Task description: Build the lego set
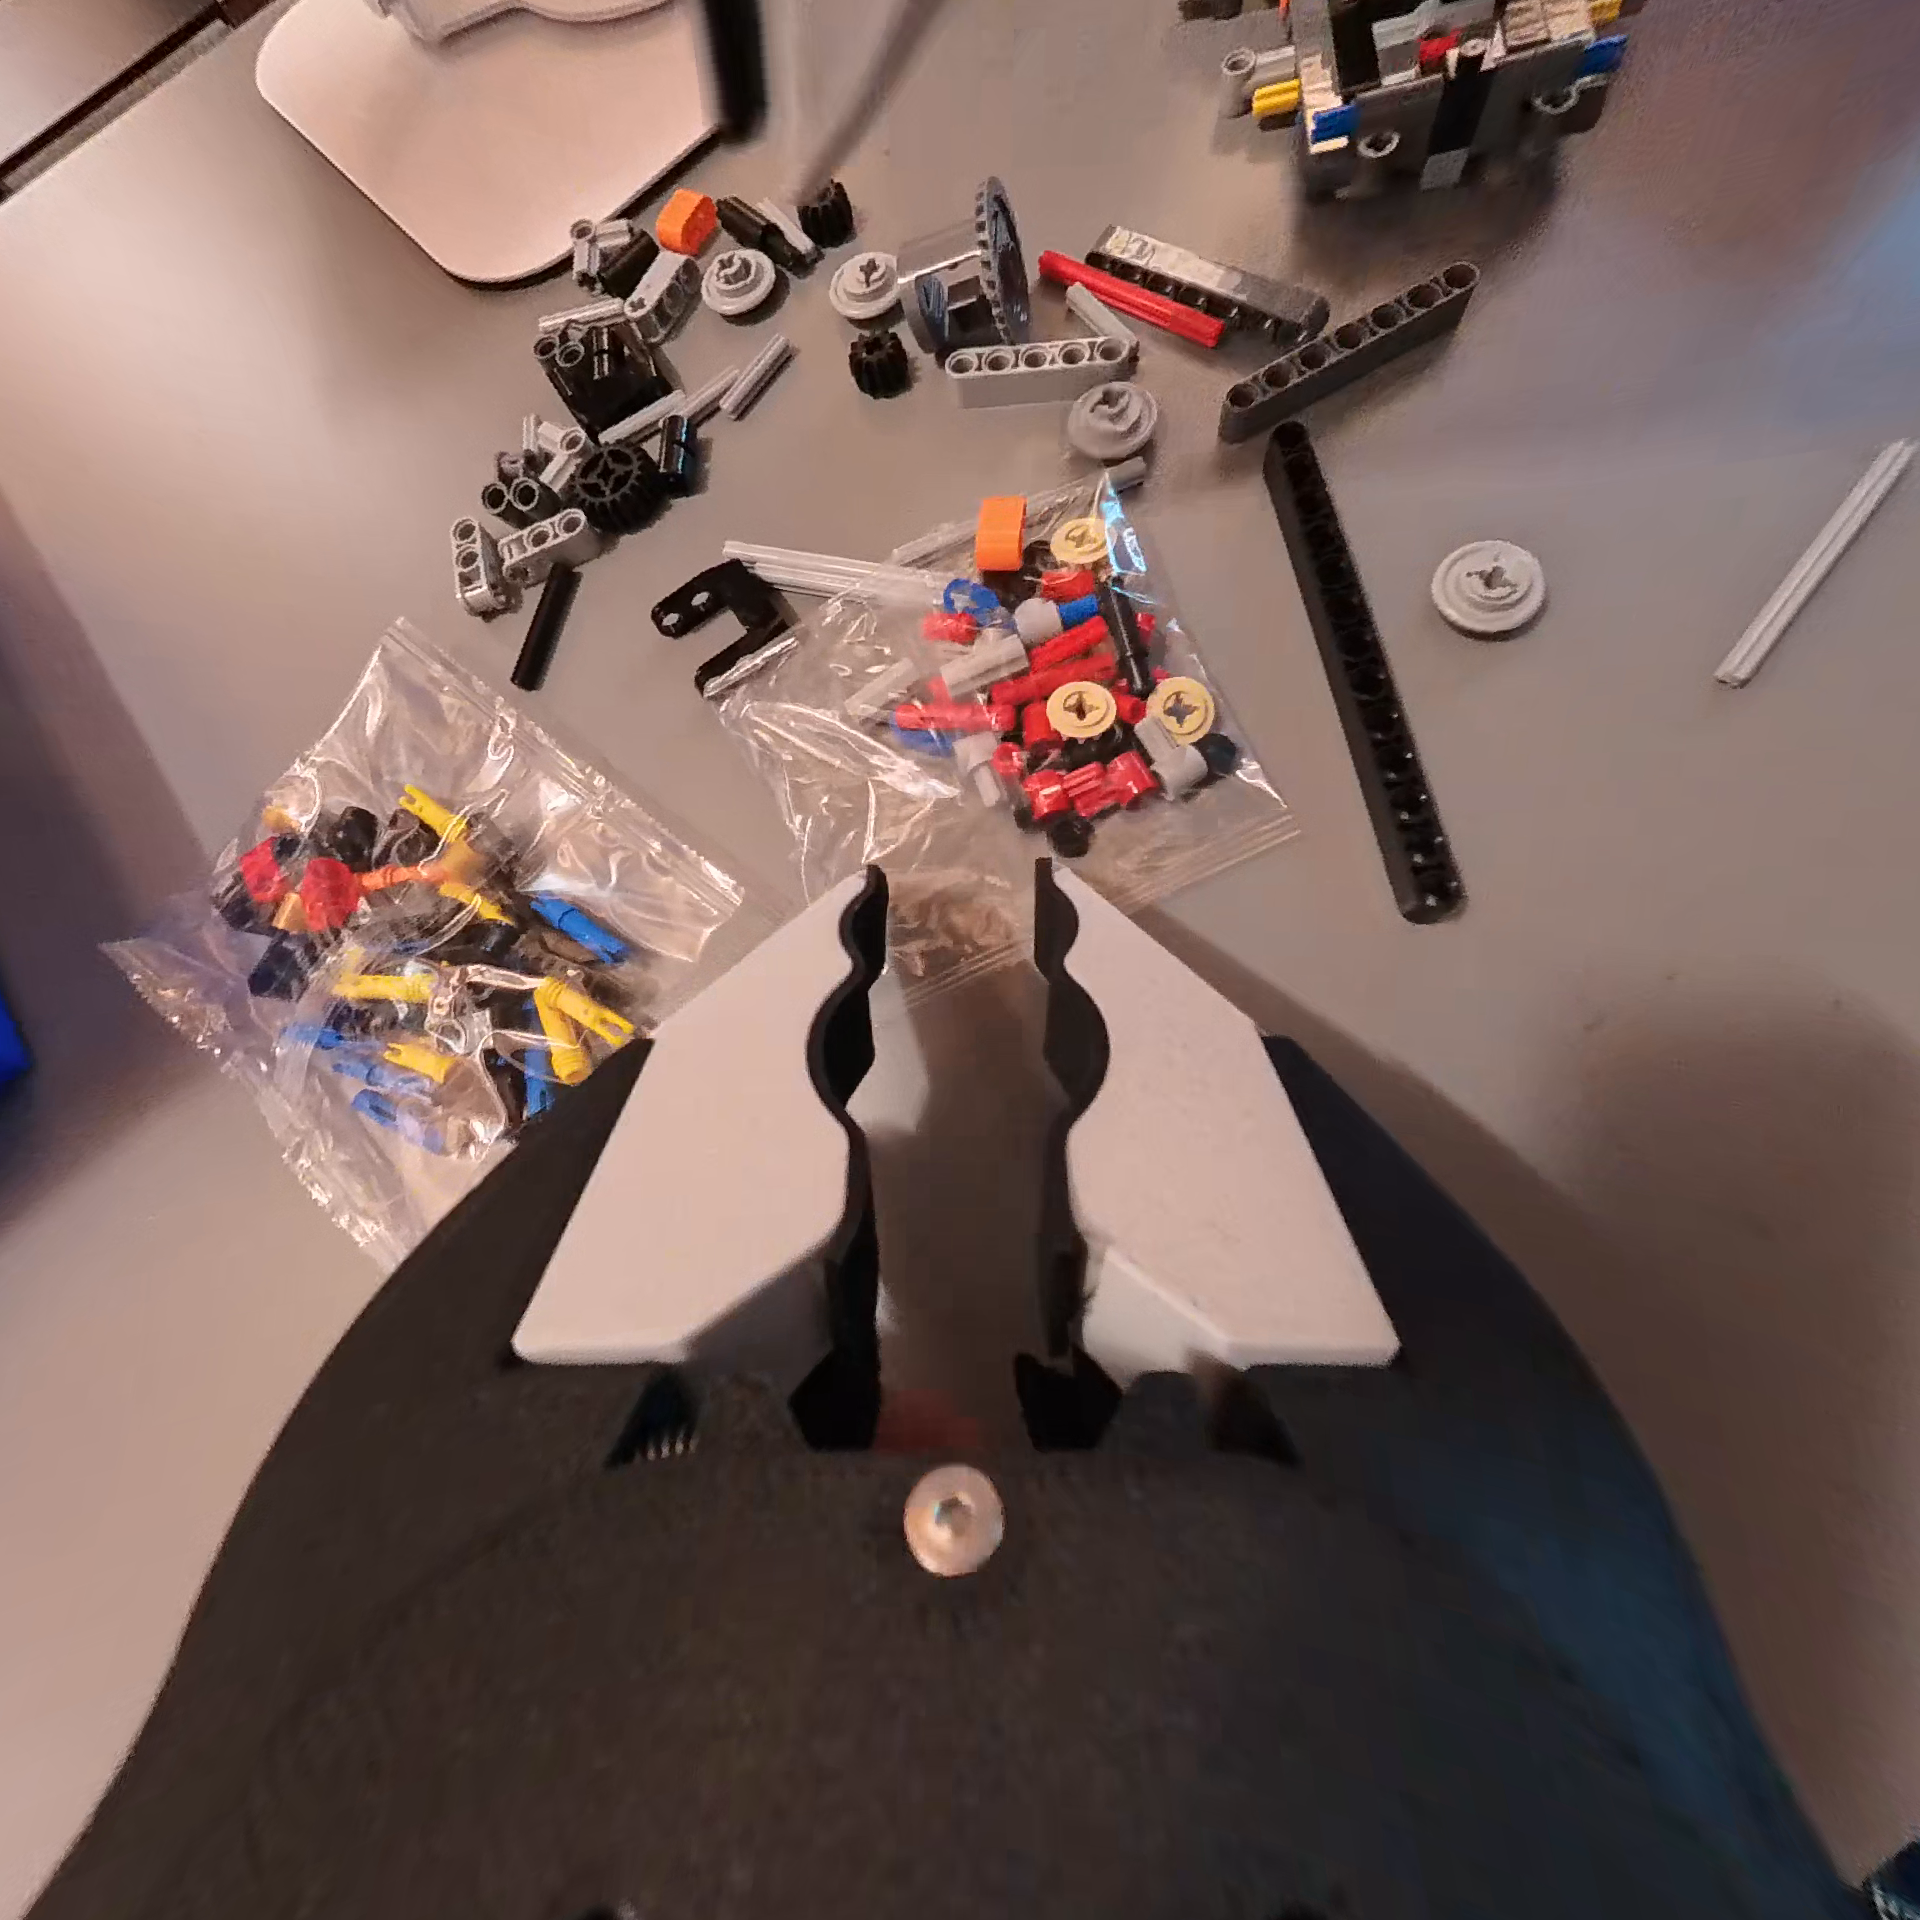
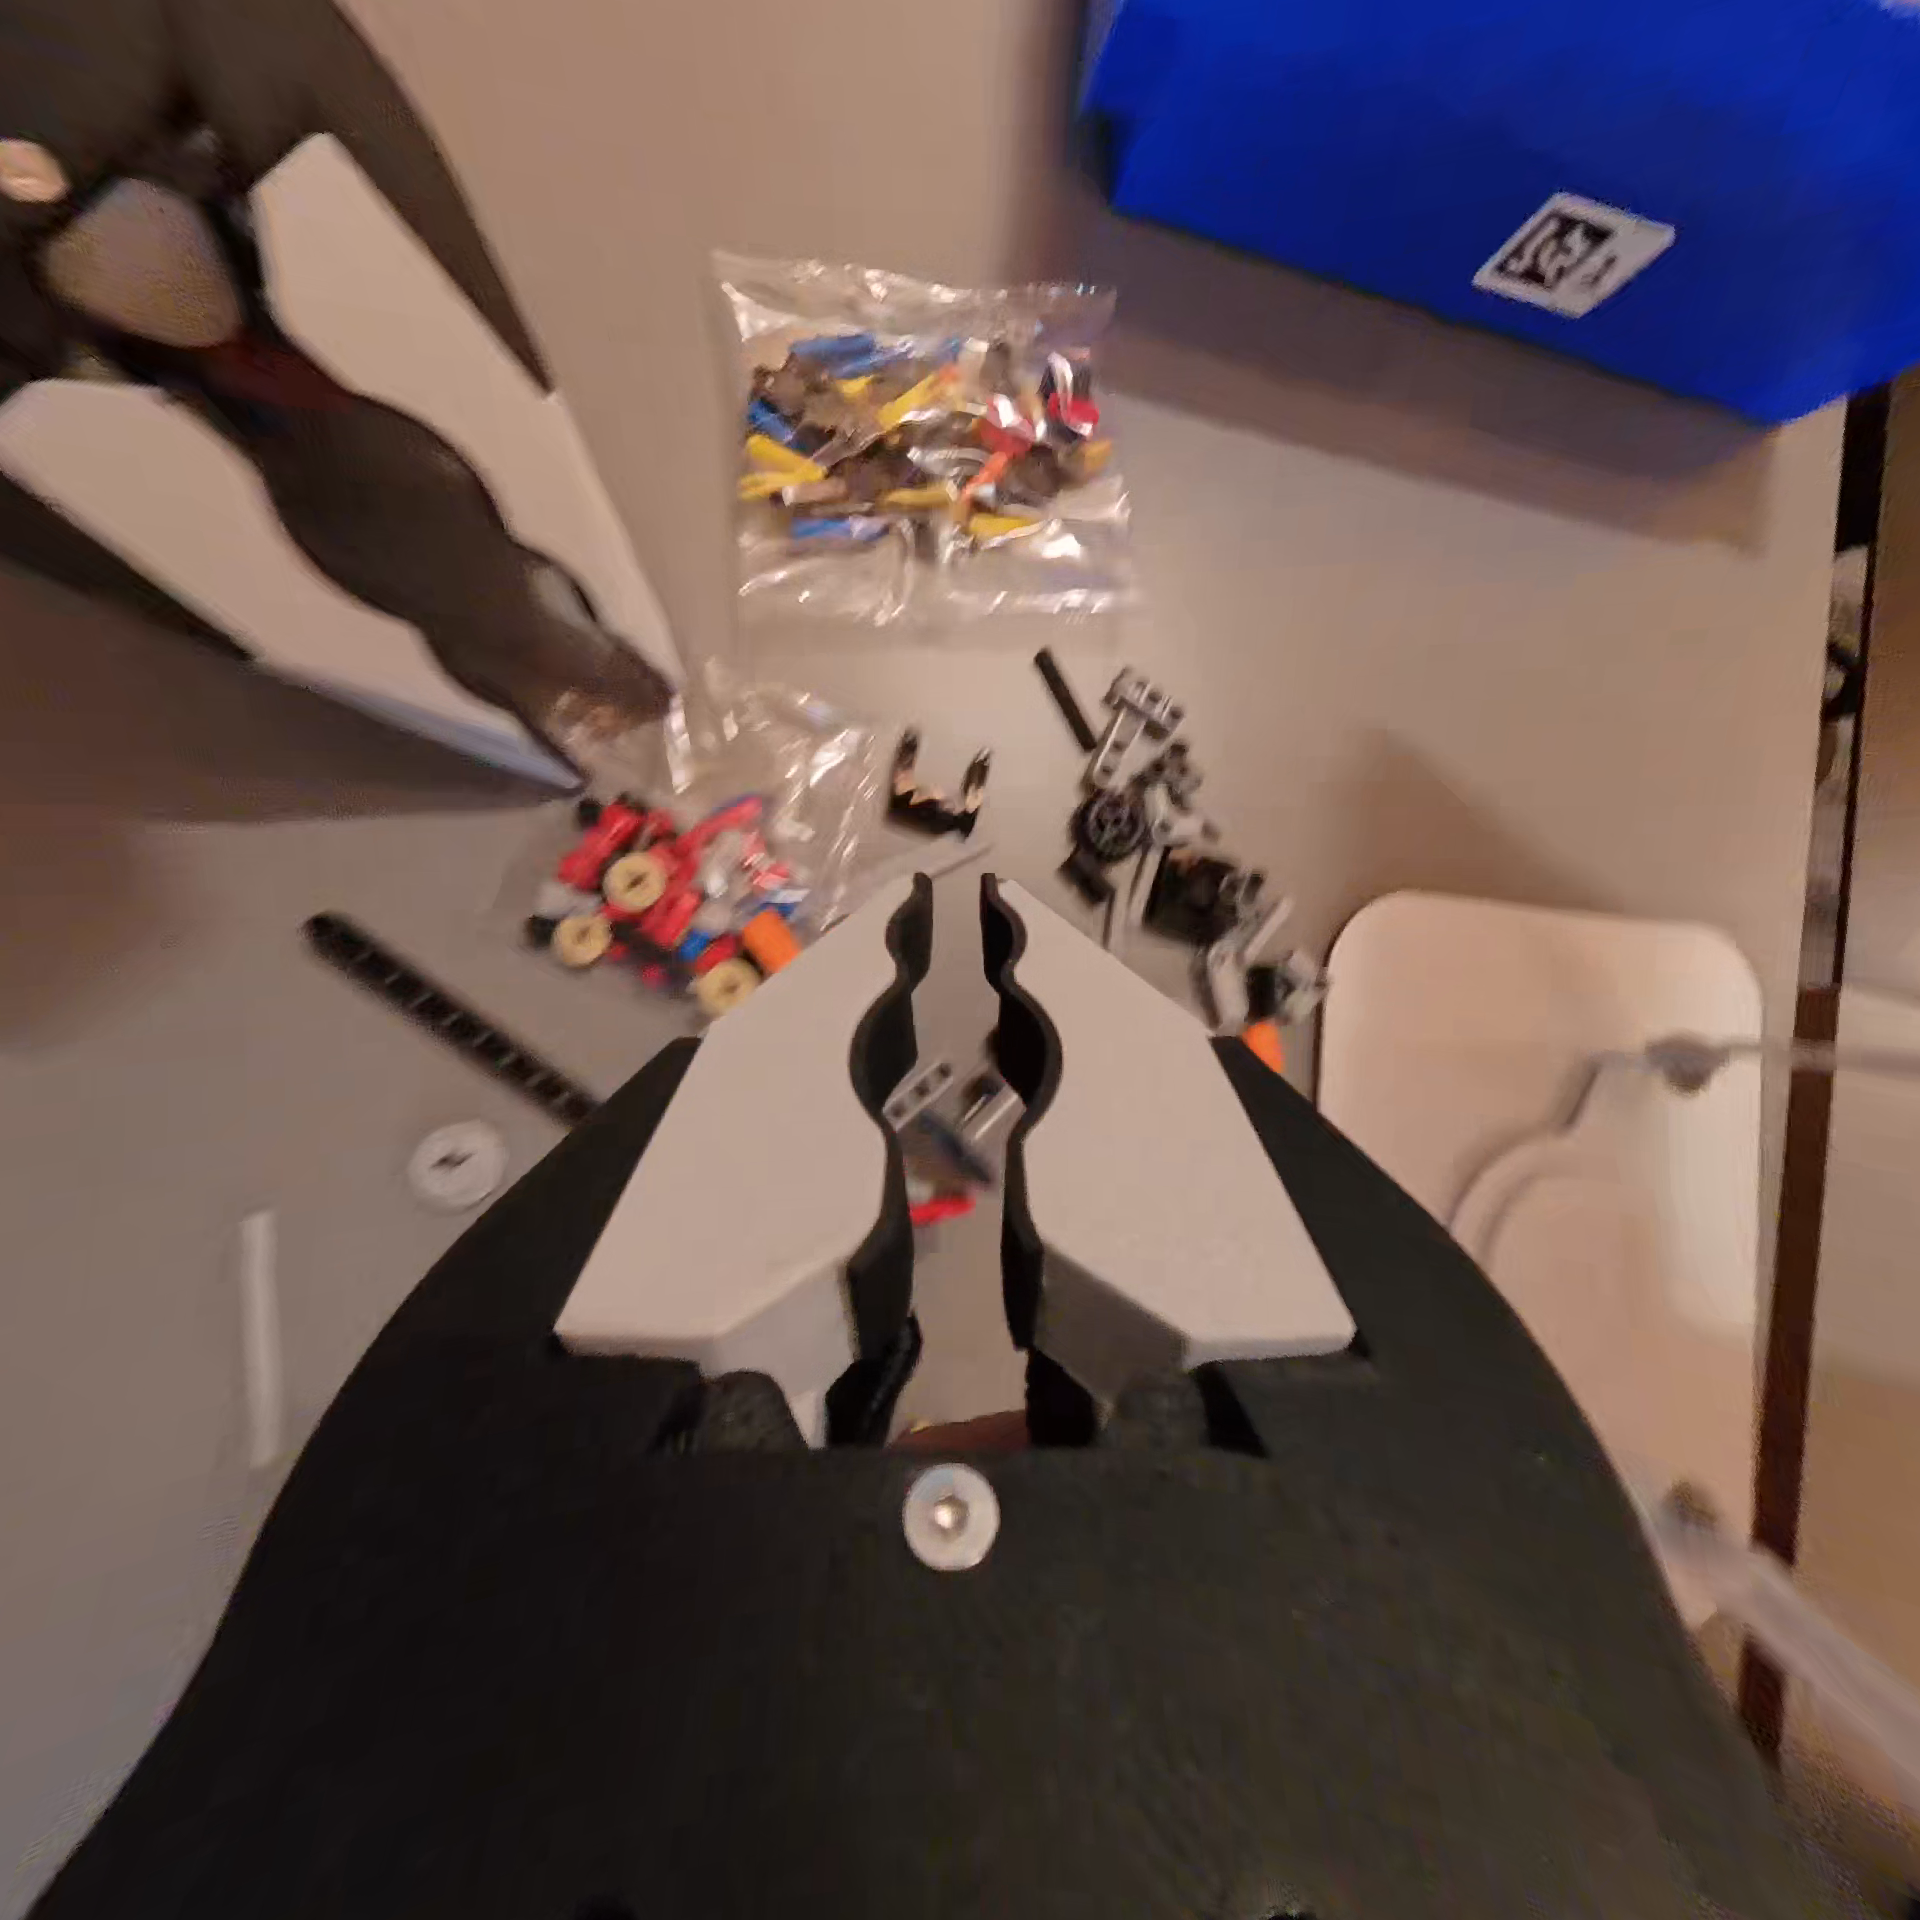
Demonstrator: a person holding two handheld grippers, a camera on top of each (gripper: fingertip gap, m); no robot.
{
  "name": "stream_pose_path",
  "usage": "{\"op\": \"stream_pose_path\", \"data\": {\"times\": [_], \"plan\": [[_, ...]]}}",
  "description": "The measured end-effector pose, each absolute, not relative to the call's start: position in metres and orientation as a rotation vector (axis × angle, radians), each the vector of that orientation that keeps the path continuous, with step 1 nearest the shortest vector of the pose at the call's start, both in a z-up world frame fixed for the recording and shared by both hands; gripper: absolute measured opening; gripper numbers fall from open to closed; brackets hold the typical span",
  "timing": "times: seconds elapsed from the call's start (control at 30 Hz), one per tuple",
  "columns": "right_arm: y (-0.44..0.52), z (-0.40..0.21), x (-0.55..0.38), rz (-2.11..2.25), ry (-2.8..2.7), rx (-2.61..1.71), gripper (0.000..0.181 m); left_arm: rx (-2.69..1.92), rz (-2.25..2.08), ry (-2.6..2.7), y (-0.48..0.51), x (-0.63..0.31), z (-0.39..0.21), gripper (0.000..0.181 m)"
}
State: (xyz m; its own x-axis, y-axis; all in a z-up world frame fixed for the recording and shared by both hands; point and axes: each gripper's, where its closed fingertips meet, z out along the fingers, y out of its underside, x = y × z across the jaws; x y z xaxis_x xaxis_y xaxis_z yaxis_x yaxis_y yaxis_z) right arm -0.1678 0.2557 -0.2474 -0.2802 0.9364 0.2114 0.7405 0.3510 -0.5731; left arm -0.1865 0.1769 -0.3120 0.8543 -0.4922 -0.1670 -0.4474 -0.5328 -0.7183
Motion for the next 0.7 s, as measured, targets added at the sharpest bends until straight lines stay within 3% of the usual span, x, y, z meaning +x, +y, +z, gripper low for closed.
{"op": "stream_pose_path", "data": {"times": [0.03,0.33,0.7], "plan": [[0.261,-0.253,-0.18,0.49,-2.13,-1.43,0.006,-2.211,-0.069,0.68,0.177,-0.187,-0.312,0.027],[0.272,-0.296,-0.236,0.456,-2.397,-1.212,0.005,-2.209,-0.078,0.684,0.177,-0.185,-0.312,0.027],[0.273,-0.315,-0.246,0.546,-2.487,-1.294,0.0,-2.212,-0.092,0.683,0.178,-0.184,-0.312,0.027]]}}
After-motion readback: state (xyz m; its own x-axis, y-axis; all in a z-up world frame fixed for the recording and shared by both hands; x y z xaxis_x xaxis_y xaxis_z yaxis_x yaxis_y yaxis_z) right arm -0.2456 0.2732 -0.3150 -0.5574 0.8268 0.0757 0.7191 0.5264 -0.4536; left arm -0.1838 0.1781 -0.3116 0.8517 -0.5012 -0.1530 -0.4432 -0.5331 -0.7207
